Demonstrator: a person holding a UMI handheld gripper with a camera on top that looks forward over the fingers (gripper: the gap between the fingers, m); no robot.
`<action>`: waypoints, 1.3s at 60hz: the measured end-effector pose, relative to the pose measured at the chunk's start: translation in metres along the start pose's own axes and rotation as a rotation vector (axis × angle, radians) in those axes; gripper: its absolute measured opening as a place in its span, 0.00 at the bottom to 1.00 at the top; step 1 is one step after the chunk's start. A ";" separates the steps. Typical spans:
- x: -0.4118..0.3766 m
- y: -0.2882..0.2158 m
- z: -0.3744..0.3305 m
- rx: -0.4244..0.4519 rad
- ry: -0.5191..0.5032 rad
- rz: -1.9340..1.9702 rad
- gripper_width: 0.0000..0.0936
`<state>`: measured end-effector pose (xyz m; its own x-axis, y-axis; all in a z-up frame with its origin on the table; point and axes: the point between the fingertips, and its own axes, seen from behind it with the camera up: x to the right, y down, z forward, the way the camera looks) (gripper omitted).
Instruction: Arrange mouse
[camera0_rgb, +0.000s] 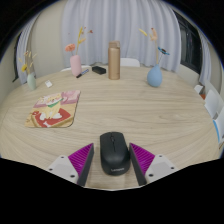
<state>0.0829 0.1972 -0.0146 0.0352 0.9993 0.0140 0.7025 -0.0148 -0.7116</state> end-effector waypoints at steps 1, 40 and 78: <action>0.000 -0.001 0.000 0.000 -0.001 0.002 0.73; -0.145 -0.206 -0.030 0.160 -0.092 0.070 0.42; -0.255 -0.118 0.107 -0.018 -0.101 -0.024 0.80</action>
<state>-0.0846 -0.0527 -0.0094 -0.0534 0.9978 -0.0405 0.7148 0.0098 -0.6993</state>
